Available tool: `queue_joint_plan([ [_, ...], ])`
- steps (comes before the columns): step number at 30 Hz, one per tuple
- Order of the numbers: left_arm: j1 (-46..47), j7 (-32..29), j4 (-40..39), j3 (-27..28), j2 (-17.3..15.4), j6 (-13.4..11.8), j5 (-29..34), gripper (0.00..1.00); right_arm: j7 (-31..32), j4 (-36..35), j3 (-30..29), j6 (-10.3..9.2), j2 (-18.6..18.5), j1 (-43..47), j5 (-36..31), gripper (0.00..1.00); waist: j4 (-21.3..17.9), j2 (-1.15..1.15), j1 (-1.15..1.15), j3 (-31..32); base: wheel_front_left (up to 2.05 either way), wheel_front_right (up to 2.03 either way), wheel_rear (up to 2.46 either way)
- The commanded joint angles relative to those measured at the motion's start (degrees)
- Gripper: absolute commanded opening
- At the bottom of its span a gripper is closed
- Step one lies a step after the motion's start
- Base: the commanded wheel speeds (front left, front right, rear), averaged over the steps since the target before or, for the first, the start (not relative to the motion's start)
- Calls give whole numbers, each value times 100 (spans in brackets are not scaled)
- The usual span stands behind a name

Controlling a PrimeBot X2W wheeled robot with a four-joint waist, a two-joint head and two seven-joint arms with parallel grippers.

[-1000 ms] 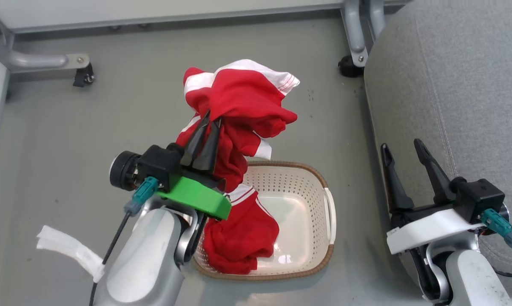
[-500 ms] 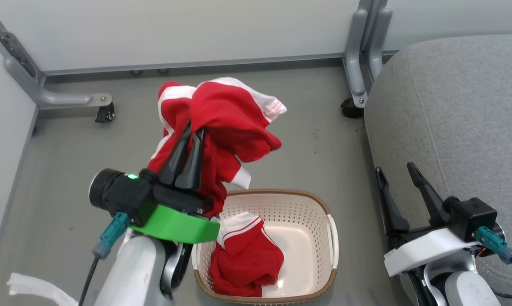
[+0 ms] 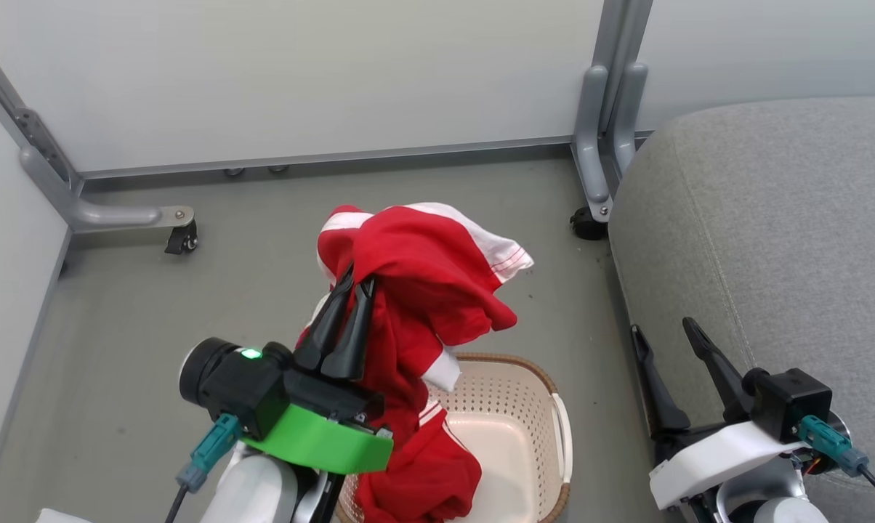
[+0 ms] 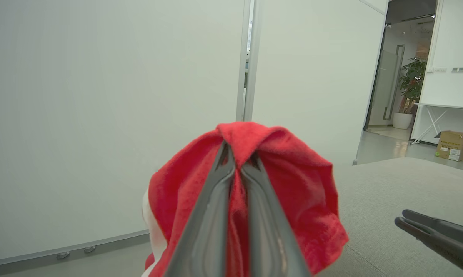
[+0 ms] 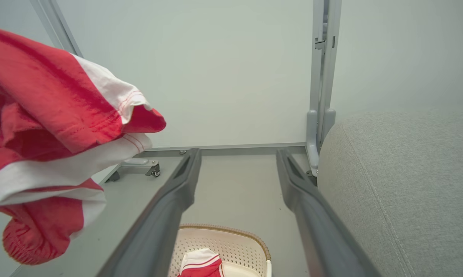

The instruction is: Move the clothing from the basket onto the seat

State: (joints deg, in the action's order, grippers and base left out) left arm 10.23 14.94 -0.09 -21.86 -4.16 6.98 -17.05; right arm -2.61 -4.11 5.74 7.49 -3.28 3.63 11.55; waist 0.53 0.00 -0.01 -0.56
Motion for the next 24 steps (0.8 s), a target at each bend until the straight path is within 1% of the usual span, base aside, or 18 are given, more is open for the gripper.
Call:
queue_joint_plan([
  [1,-94,-6,-48,9,-21,-18,-19,0,12,-36,9,0,2,105,39,100,-23,0,1,29,0,0,0],
  [18,-152,-46,-49,-31,-88,-101,-109,0,31,-18,230,0,26,3,144,100,-64,0,1,74,0,0,0],
  [22,-93,-46,-54,-54,-80,-101,-135,0,62,-49,566,0,-91,-178,289,100,-60,0,1,53,0,0,0],
  [24,-63,-44,-67,-64,-73,-117,-146,0,93,-64,860,0,-183,-340,407,100,-57,0,1,30,0,0,0],
])
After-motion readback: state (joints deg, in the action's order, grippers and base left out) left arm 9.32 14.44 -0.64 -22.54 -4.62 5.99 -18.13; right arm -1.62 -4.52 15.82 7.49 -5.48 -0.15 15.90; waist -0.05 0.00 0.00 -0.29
